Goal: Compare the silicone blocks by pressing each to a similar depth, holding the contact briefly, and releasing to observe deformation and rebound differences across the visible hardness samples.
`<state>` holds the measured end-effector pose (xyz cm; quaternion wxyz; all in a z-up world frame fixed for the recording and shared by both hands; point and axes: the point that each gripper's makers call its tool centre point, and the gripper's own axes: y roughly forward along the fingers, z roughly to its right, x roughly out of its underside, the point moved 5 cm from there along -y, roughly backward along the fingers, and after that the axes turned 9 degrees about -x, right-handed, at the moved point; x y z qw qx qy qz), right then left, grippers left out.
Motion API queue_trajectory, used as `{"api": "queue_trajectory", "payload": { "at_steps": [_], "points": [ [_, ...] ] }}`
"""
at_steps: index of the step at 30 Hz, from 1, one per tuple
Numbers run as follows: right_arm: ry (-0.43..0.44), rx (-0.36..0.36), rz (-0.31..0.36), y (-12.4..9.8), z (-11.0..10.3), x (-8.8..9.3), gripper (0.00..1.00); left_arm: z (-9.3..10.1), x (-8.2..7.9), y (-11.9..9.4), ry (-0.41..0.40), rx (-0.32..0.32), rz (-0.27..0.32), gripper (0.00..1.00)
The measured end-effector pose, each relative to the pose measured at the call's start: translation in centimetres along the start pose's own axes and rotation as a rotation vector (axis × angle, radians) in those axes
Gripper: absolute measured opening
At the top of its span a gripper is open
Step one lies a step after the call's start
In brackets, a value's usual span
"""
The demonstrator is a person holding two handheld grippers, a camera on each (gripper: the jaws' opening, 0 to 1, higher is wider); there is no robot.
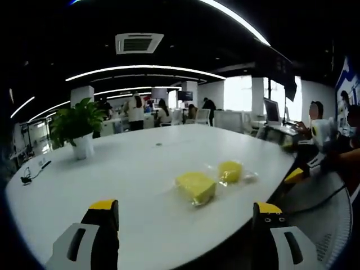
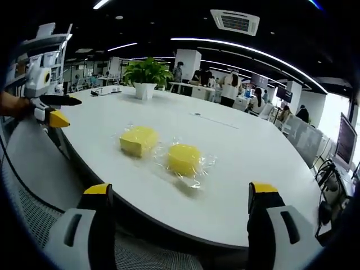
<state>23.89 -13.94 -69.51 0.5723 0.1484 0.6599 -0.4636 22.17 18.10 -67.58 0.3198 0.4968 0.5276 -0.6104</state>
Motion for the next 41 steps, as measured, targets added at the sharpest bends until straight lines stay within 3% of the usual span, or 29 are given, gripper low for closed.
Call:
{"api": "queue_trajectory", "payload": {
  "at_steps": [5, 7, 14, 18, 23, 29, 41],
  "points": [
    [-0.009, 0.012, -0.011, 0.03, 0.15, 0.21, 0.94, -0.01, 0.60, 0.05, 0.030, -0.019, -0.016, 1.00],
    [-0.005, 0.016, -0.010, -0.01, 0.26, 0.26, 0.94, -0.14, 0.88, 0.02, 0.001, -0.029, -0.030, 1.00],
    [0.009, 0.022, -0.006, 0.01, 0.39, 0.35, 0.95, -0.03, 0.65, 0.16, 0.003, -0.044, -0.010, 1.00],
    [0.002, 0.019, 0.006, 0.05, 0.31, 0.16, 0.94, -0.36, 0.43, 0.25, -0.045, -0.063, 0.012, 1.00],
    [0.001, 0.016, 0.005, 0.11, 0.25, 0.18, 0.94, -0.28, 0.46, 0.29, -0.009, -0.059, 0.014, 1.00],
    [0.004, -0.020, 0.014, 0.22, -0.19, 0.12, 0.94, -0.12, 0.54, 0.03, -0.056, -0.028, 0.024, 1.00],
    [0.015, -0.010, -0.006, 0.22, -0.15, 0.43, 0.96, 0.29, 0.79, 0.04, -0.070, 0.009, 0.019, 1.00]
  ]
}}
